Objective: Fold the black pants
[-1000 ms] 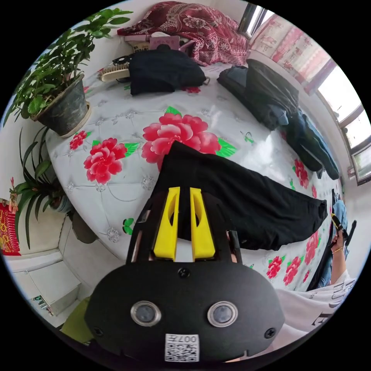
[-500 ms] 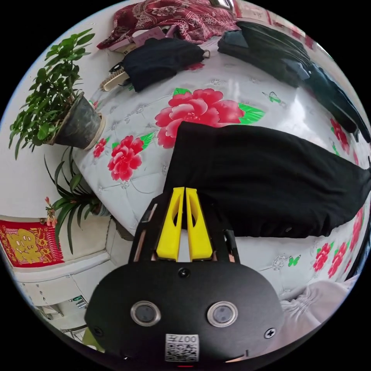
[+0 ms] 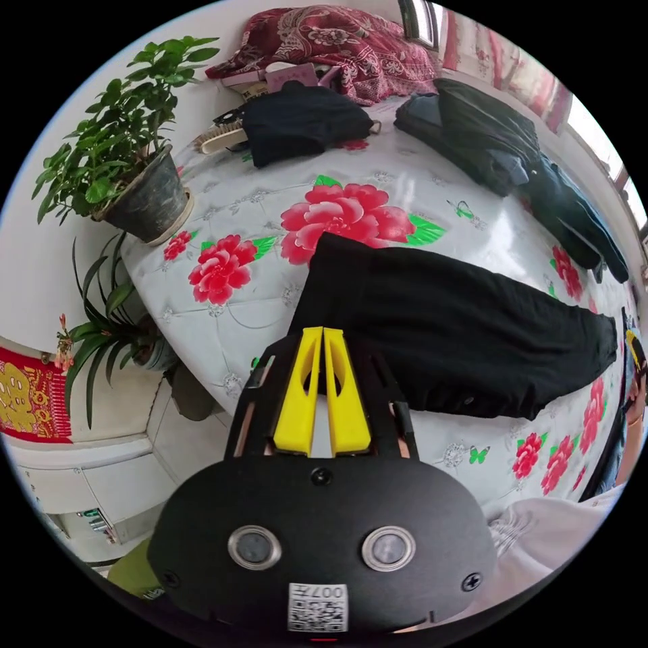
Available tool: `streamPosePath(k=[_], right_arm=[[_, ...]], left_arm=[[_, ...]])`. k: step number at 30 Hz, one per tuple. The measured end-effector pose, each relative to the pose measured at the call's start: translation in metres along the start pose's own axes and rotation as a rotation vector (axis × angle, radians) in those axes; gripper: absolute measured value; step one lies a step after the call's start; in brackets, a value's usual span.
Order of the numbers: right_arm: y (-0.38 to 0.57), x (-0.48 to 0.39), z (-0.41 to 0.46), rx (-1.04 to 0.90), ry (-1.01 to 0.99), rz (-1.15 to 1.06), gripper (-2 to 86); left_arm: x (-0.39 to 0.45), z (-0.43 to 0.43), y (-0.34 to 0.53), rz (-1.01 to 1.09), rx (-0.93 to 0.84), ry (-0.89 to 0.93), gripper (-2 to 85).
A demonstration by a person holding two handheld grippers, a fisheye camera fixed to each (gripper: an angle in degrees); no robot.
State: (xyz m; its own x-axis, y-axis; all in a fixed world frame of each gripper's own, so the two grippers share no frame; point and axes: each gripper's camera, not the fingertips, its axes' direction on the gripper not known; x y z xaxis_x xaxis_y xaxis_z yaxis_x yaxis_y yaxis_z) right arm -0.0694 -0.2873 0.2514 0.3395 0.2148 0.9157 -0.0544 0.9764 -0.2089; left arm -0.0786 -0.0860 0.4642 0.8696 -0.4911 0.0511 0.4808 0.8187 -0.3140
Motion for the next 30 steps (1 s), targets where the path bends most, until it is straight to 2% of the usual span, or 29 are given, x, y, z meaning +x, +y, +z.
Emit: streamPosePath(k=[3, 6, 10, 13, 16, 22, 26, 30], right_arm=[[0.047, -0.084, 0.074, -0.168, -0.239, -0.169, 5.7], [0.086, -0.149, 0.155, -0.38, -0.36, -0.259, 5.4], [0.105, -0.188, 0.211, -0.458, -0.304, -0.362, 5.2], [0.102, -0.192, 0.234, -0.491, -0.315, -0.312, 5.1], [0.115, -0.191, 0.261, -0.593, -0.234, -0.284, 4.8], [0.114, -0.176, 0.251, -0.437, -0.259, -0.19, 3.6], [0.115, -0.158, 0.28, -0.544, -0.298, -0.131, 2.1], [0.137, -0.148, 0.253, -0.491, -0.369, -0.184, 0.4]], left_arm=[[0.005, 0.001, 0.001, 0.066, 0.011, 0.045, -0.9], [0.007, 0.012, -0.001, 0.096, -0.021, 0.049, -1.0], [0.003, 0.023, -0.003, 0.126, -0.059, 0.032, -1.0], [-0.002, 0.026, -0.004, 0.144, -0.06, 0.038, -1.0], [-0.008, 0.026, -0.004, 0.154, -0.055, 0.043, -1.0], [-0.024, 0.023, -0.003, 0.145, -0.04, 0.068, -1.0], [-0.032, 0.019, -0.002, 0.16, -0.025, 0.067, -1.0], [-0.046, 0.014, -0.001, 0.181, -0.016, 0.094, -0.9]])
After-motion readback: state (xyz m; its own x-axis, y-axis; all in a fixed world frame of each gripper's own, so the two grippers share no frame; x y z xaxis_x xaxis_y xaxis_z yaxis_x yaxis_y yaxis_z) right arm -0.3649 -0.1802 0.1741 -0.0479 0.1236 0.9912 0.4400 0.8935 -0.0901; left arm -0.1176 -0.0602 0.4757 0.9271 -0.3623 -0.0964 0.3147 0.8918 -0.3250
